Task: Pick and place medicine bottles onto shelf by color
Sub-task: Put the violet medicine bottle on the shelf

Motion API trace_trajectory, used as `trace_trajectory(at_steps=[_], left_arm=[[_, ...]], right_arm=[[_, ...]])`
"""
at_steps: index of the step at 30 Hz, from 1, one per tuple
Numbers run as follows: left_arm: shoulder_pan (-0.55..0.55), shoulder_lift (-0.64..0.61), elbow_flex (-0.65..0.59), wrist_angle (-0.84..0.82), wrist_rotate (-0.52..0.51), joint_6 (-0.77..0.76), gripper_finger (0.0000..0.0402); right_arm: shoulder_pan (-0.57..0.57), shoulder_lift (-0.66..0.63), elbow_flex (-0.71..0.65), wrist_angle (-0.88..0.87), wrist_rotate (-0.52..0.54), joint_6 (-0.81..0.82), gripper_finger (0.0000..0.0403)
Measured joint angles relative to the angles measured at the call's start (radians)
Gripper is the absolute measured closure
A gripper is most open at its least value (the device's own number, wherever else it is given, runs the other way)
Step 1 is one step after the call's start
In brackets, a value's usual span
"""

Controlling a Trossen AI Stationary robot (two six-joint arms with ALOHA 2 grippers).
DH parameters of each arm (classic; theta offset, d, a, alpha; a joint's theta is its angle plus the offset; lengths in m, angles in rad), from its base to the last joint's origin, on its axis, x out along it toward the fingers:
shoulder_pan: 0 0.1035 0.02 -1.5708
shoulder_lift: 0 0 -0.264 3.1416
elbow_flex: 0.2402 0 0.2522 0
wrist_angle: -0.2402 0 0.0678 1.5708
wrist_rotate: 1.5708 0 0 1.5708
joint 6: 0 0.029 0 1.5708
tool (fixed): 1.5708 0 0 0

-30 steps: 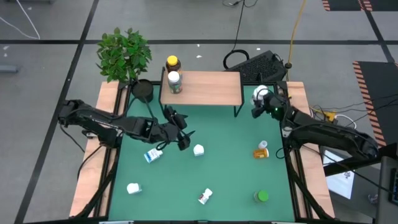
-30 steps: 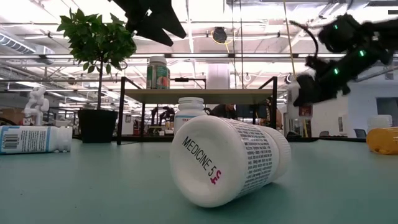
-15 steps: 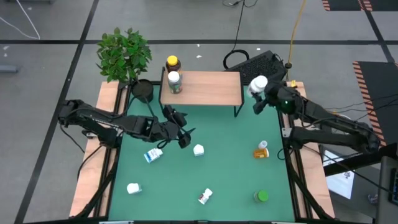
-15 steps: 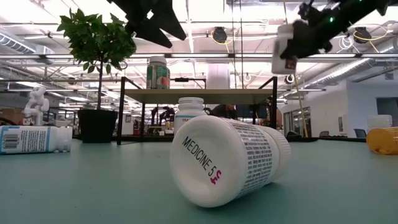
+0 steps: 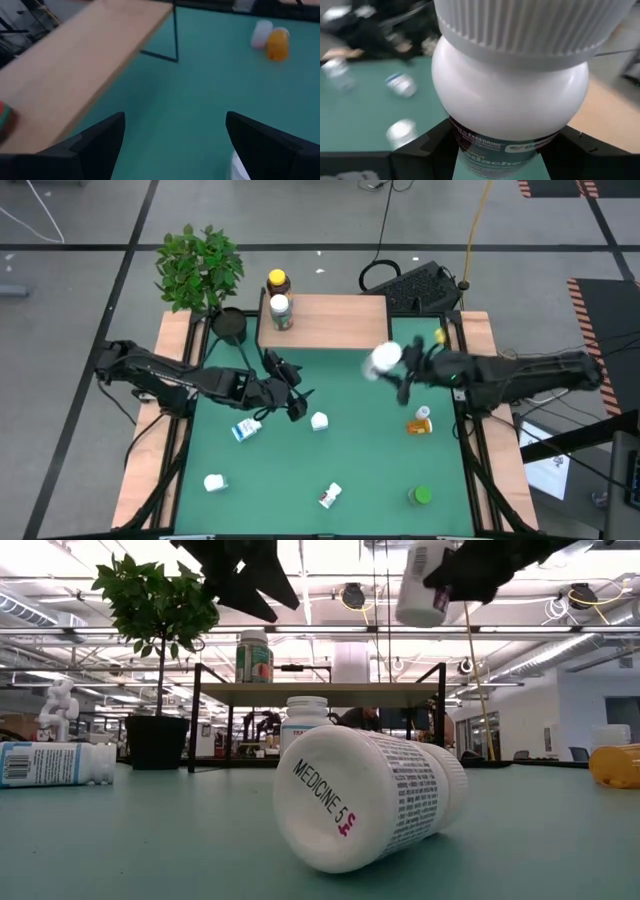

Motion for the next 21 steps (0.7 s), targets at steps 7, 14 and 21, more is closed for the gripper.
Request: trace_trajectory(at_steps=[7, 14, 21], left_arm=[[-0.02, 0.021, -0.001, 0.048, 0.013, -0.018, 0.0053], [-0.052, 0.05, 0.001, 0.194, 0.035, 0.072, 0.0053], [-0.053, 0.146, 0.0, 0.3, 0.05, 0.2, 0.0053]], right_arm=[[0.166, 0.346, -0.001, 0.239, 0.093, -0.01, 0.0179], [0.185, 0.593, -0.002, 0.52, 0.112, 0.017, 0.0179], [0.185, 0.708, 0.008, 0.637, 0.113, 0.038, 0.0179]])
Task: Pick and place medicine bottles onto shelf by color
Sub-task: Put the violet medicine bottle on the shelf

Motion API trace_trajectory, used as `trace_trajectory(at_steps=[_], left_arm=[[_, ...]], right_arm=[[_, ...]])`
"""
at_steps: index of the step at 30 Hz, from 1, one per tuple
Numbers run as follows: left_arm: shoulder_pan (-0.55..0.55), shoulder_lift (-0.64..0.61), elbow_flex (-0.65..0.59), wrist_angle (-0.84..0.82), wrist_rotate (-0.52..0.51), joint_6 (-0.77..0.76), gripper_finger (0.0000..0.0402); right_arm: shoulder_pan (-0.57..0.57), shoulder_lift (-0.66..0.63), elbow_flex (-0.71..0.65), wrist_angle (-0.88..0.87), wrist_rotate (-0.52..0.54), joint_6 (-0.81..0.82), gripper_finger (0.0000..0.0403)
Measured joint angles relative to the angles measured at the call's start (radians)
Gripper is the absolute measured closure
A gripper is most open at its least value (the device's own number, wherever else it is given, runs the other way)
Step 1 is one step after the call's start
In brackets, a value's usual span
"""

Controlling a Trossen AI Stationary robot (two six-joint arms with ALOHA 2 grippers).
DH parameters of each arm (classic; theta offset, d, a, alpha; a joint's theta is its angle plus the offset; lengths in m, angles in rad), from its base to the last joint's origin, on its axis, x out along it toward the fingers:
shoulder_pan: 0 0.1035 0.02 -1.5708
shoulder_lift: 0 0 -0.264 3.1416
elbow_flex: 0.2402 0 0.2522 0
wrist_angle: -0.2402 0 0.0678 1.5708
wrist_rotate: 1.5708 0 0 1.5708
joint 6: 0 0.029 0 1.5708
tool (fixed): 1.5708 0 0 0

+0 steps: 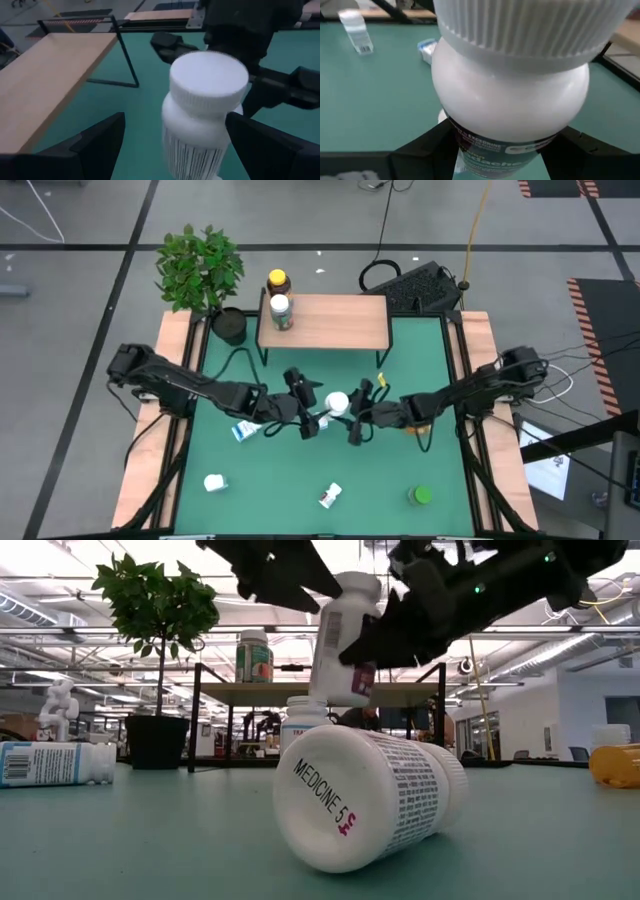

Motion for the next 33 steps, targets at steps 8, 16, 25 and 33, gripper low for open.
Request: trace_trajectory(at_steps=[8, 16, 25, 33], left_arm=[[0.02, 0.053, -0.001, 0.116, 0.065, 0.08, 0.0053], [0.031, 0.067, -0.001, 0.191, 0.1, 0.072, 0.0053], [0.034, 0.069, 0.0, 0.175, 0.105, 0.062, 0.0141], [0.038, 0.068, 0.0, 0.167, 0.104, 0.052, 0.0163]], right_arm=[[0.0, 0.044, 0.039, -0.033, 0.02, -0.014, 0.0179], [0.0, 0.044, 0.039, -0.041, 0.023, -0.006, 0.0177], [-0.002, 0.044, 0.039, -0.025, 0.029, -0.004, 0.0175], [-0.015, 0.045, 0.037, -0.003, 0.019, 0.001, 0.0172]])
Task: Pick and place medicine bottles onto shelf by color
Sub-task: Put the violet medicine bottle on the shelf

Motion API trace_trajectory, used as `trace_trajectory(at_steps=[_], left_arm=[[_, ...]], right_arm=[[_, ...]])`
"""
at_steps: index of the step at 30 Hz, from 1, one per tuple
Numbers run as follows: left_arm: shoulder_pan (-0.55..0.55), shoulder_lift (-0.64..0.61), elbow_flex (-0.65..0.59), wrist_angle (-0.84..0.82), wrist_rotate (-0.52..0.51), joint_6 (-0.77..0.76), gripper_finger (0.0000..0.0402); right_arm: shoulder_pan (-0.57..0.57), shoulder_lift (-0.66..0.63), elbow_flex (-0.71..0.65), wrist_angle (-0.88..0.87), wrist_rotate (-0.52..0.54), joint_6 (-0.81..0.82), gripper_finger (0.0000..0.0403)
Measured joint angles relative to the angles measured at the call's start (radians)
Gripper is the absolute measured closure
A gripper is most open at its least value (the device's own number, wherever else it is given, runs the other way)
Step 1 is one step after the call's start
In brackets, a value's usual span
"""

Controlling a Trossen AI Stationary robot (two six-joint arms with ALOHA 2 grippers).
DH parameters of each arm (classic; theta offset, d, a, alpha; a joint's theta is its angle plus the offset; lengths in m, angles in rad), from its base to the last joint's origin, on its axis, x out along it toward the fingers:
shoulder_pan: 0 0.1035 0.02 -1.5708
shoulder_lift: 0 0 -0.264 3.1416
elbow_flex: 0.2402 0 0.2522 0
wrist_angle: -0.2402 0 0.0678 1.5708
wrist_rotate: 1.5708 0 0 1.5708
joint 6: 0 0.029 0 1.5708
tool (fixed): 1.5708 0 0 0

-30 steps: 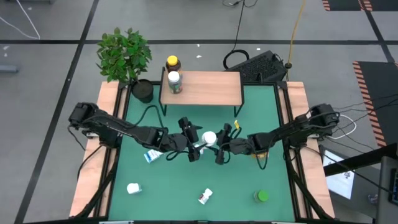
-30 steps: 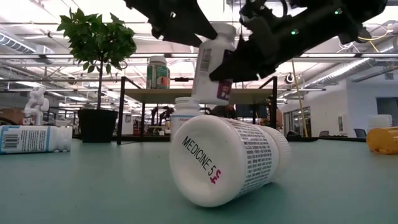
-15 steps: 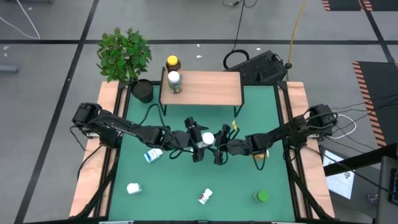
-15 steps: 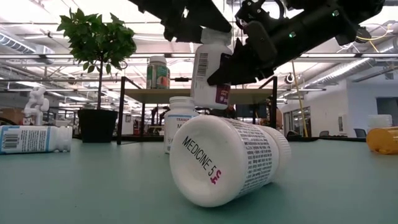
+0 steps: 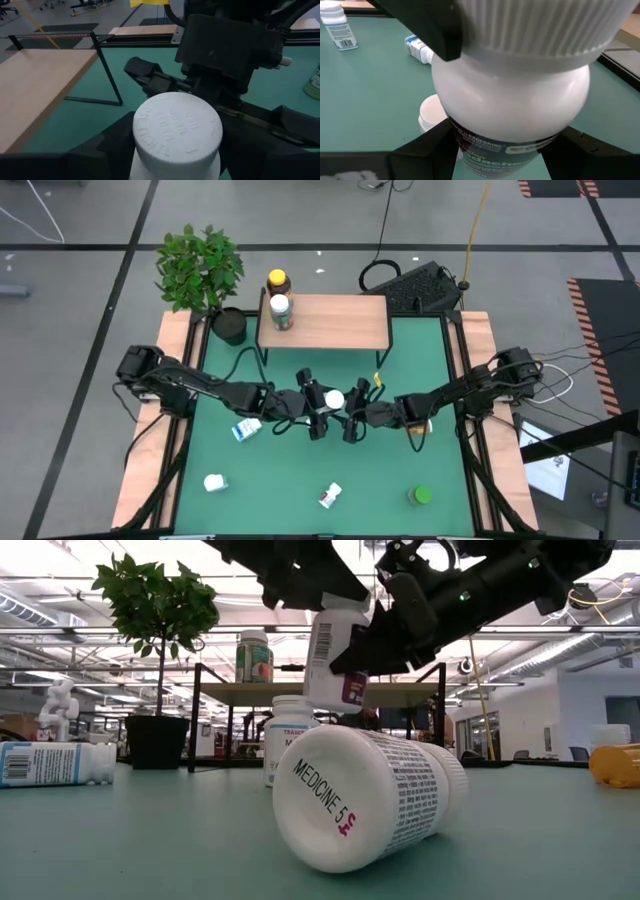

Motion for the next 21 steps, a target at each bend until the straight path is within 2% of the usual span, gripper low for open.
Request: trace_trajectory(at_steps=[3, 6, 12, 21], left_arm=[[0.0, -0.002, 0.0, -0.004, -0.003, 0.0, 0.0163], [0.0, -0.02, 0.0, -0.024, -0.002, -0.005, 0.0155], [0.01, -0.13, -0.002, -0.152, -0.031, -0.005, 0.0162], [0.074, -0.397, 0.0, -0.384, -0.125, -0.008, 0.0157]], right_arm=[[0.0, 0.0, -0.001, 0.013, -0.001, -0.015, 0.0155], [-0.001, -0.02, -0.001, 0.001, -0.001, -0.025, 0.0121], [0.011, -0.144, -0.016, -0.043, -0.001, -0.032, 0.0063], [0.021, -0.404, -0.204, 0.013, 0.035, -0.008, 0.0057]])
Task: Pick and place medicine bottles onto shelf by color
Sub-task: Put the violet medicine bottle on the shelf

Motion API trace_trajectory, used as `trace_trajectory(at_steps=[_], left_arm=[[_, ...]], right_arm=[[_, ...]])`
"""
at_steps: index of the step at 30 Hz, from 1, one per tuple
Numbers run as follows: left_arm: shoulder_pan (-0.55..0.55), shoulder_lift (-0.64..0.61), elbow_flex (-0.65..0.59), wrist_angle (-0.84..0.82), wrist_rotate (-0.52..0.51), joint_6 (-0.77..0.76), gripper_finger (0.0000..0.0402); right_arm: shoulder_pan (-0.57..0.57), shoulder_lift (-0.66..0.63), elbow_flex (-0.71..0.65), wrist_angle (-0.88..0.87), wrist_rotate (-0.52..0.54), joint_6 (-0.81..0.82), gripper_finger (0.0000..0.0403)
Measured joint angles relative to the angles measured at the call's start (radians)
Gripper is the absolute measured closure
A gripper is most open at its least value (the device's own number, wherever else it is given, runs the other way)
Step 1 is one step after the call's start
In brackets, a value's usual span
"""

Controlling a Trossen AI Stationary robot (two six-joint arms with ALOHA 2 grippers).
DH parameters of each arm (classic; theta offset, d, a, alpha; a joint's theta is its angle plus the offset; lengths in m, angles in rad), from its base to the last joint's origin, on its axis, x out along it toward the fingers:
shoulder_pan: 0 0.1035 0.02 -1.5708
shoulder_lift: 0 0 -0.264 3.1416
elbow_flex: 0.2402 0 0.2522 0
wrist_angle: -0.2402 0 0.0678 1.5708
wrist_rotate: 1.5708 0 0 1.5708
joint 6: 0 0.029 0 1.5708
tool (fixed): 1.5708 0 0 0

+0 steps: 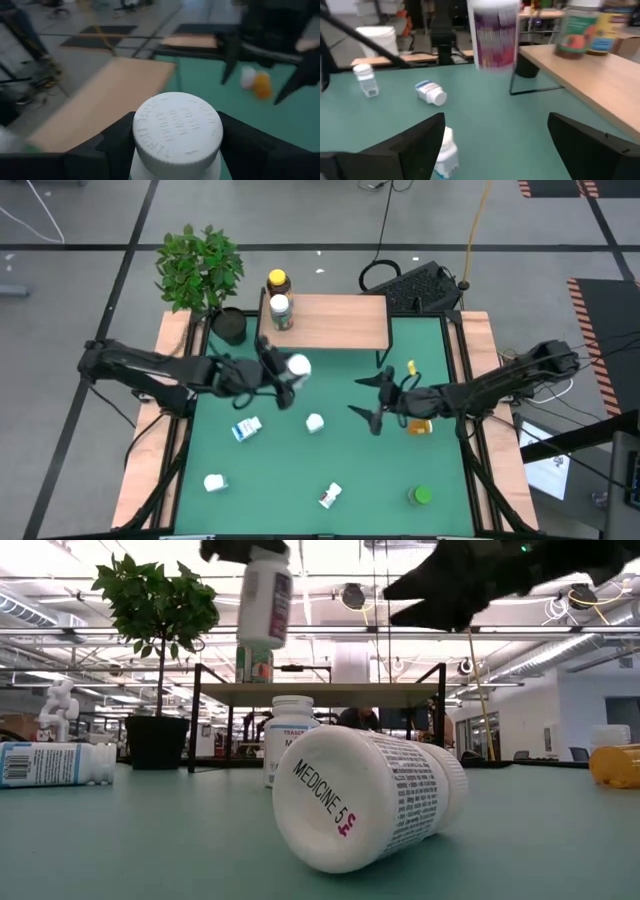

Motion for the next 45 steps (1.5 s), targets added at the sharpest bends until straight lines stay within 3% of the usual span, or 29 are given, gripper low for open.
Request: trace_trajectory(at_steps=[5, 10, 20, 45], left_arm=[[0.098, -0.087, 0.0, -0.064, -0.004, 0.005, 0.0159], [0.213, -0.092, 0.0, -0.079, -0.003, -0.002, 0.0149], [0.365, -0.023, -0.001, -0.059, 0.013, -0.065, 0.015], [0.408, 0.05, 0.0, -0.038, 0.014, -0.081, 0.0144]], right_arm=[[0.0, -0.077, -0.124, 0.128, 0.0, 0.033, 0.0057], [0.0, -0.101, -0.186, 0.246, -0.002, 0.036, 0.0057], [0.0, -0.105, -0.191, 0.235, -0.005, 0.033, 0.0057], [0.0, -0.104, -0.191, 0.235, -0.006, 0.043, 0.0057]])
